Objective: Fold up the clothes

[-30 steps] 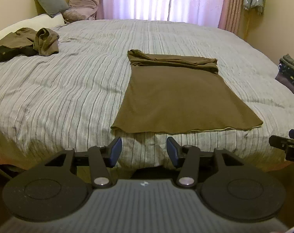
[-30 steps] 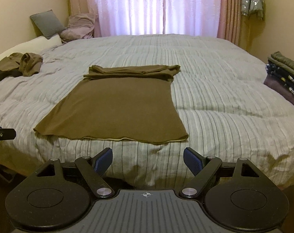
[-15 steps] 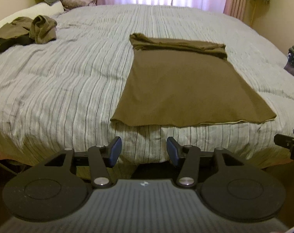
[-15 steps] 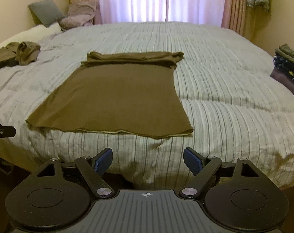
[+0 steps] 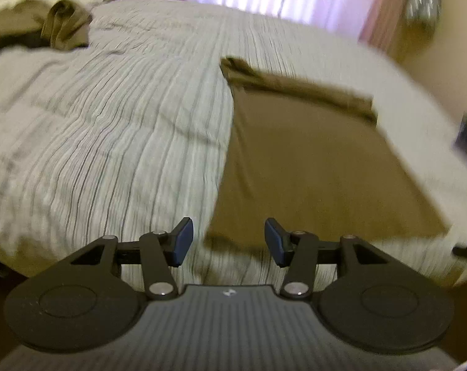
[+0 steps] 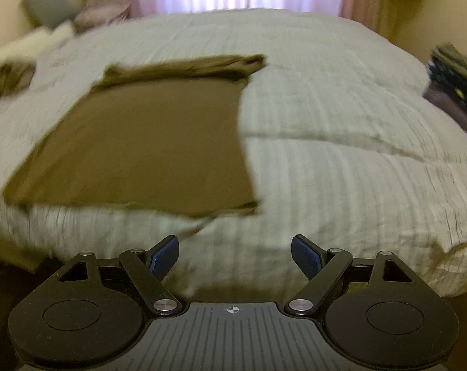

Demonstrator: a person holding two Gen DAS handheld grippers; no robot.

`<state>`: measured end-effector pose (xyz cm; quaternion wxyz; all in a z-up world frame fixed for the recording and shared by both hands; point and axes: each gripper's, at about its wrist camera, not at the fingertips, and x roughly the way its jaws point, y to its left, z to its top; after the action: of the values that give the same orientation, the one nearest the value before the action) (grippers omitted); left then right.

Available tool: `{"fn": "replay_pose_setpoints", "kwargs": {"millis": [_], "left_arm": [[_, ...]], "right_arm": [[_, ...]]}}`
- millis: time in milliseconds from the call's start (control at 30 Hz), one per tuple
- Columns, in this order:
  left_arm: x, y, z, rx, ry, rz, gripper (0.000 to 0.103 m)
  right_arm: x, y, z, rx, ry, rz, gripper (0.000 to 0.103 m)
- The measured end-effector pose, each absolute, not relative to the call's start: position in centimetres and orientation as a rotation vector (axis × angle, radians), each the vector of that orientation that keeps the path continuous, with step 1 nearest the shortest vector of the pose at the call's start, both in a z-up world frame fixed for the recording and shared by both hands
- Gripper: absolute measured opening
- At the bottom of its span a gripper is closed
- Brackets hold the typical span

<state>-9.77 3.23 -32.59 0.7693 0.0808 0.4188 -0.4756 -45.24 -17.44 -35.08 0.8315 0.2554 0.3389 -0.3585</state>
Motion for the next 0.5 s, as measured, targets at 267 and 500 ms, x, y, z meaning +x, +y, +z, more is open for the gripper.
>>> {"fn": "replay_pose_setpoints", "kwargs": {"millis": [267, 500], "left_arm": [[-3.3, -0.5, -37.1, -0.063, 1.068, -1.156, 0.047], [-1.3, -3.0, -40.5, -0.097, 1.159, -1.206, 0.046]], "right_arm": [[-49.8, -27.3, -37.2, 0.987, 0.379, -0.598, 0.083], [-49.1, -32.4, -41.8, 1.212, 0.347, -0.452, 0.069]]}}
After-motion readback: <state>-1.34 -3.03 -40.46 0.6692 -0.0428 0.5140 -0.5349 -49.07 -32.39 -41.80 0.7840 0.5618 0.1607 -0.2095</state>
